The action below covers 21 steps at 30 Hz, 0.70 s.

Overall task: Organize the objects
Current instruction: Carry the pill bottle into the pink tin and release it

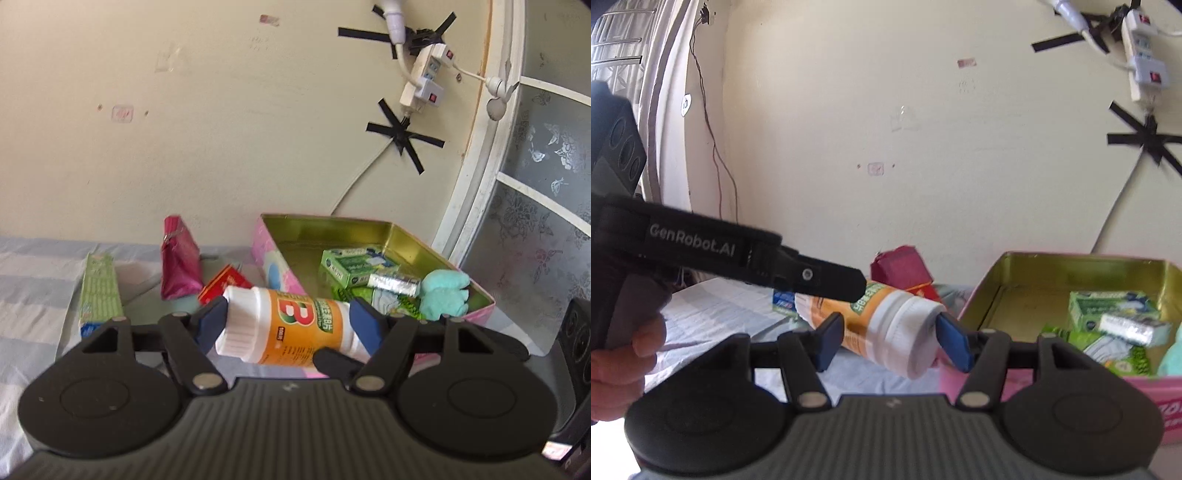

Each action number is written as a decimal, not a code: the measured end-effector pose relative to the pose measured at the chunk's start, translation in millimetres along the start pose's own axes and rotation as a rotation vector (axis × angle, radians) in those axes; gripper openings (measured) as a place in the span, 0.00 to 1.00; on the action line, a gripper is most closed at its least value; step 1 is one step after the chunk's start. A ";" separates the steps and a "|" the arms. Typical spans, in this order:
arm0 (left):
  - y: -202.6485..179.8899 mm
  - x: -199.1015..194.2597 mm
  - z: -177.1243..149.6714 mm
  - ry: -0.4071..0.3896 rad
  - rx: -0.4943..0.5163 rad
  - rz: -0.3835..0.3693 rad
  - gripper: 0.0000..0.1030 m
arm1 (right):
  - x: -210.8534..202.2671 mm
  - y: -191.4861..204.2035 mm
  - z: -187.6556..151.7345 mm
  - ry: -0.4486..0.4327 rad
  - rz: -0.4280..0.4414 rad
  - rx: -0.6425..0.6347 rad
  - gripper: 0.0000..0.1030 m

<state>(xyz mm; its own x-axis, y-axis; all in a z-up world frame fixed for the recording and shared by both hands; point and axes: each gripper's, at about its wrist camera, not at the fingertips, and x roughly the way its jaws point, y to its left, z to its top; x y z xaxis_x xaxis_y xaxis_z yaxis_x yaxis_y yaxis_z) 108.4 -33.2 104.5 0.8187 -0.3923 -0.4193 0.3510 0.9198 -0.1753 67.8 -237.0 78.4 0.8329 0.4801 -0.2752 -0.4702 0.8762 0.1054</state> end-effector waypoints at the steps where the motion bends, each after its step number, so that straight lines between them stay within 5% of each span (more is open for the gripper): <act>1: -7.0 5.2 6.4 -0.011 0.014 -0.020 0.71 | -1.0 -5.5 1.9 -0.014 -0.026 0.010 0.55; 6: -41.1 46.4 29.1 -0.031 0.064 -0.101 0.71 | -3.0 -54.5 11.3 -0.070 -0.121 0.137 0.55; 10: -57.8 90.8 32.5 0.028 0.057 -0.155 0.72 | 6.1 -89.7 11.1 -0.076 -0.252 0.192 0.60; 16: -80.6 116.7 26.4 0.037 0.167 0.164 0.73 | 15.2 -133.0 2.1 -0.032 -0.361 0.307 0.62; 21: -73.1 107.0 16.7 0.057 0.185 0.267 0.75 | 11.9 -139.0 -4.8 -0.034 -0.352 0.361 0.62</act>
<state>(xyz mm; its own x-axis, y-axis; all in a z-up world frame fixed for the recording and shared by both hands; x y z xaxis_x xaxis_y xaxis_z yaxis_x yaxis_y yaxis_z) 177.9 -142.5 87.3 0.8681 -0.1320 -0.4785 0.2084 0.9718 0.1101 141.7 -353.4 55.9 0.9348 0.1485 -0.3227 -0.0330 0.9408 0.3373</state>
